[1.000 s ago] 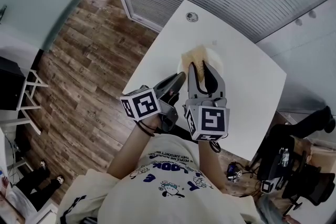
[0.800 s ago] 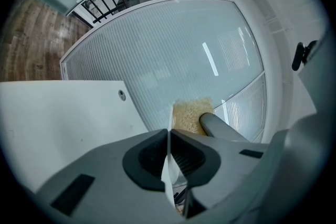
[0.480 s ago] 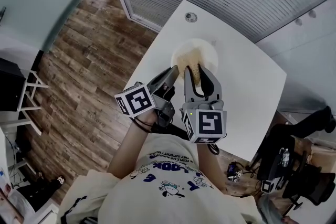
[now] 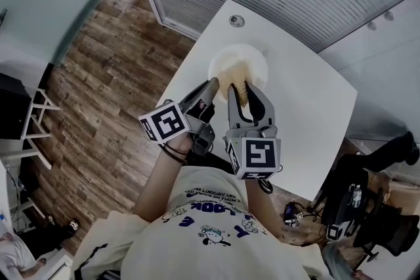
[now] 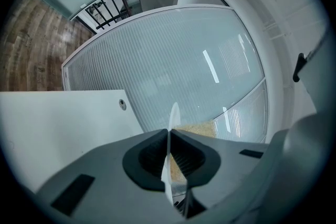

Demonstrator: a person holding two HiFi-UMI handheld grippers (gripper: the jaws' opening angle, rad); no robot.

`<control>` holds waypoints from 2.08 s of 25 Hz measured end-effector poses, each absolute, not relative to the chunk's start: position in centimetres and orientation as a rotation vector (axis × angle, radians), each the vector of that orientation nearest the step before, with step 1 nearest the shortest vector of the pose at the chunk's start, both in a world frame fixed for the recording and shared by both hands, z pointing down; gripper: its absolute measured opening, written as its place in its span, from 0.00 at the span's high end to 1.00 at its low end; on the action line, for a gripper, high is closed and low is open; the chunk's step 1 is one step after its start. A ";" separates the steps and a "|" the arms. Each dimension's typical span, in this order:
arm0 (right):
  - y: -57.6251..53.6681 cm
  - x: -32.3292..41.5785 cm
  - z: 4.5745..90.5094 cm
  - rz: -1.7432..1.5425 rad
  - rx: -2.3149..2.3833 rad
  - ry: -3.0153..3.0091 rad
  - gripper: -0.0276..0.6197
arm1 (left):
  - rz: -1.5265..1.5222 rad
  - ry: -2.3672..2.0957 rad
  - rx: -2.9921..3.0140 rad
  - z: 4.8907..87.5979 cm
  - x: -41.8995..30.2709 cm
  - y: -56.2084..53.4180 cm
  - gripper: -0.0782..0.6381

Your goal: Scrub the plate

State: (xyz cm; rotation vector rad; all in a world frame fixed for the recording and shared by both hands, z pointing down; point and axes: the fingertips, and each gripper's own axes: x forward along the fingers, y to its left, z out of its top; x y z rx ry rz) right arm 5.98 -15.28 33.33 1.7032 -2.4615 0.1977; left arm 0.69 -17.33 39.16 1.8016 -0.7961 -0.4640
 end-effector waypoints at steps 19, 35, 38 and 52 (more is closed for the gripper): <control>-14.4 6.6 34.1 0.179 1.719 -2.414 0.80 | -0.502 -0.825 1.785 39.1 -1.4 -17.3 0.84; -14.3 9.6 34.3 0.190 1.834 -2.334 0.80 | -0.504 -0.799 1.810 38.8 -1.0 -16.6 0.84; -14.3 10.0 34.3 0.187 1.855 -2.318 0.80 | -0.501 -0.795 1.807 39.0 -1.2 -16.3 0.84; -14.6 12.2 33.9 0.168 1.942 -2.262 0.80 | -0.464 -0.754 1.817 39.2 0.3 -15.3 0.84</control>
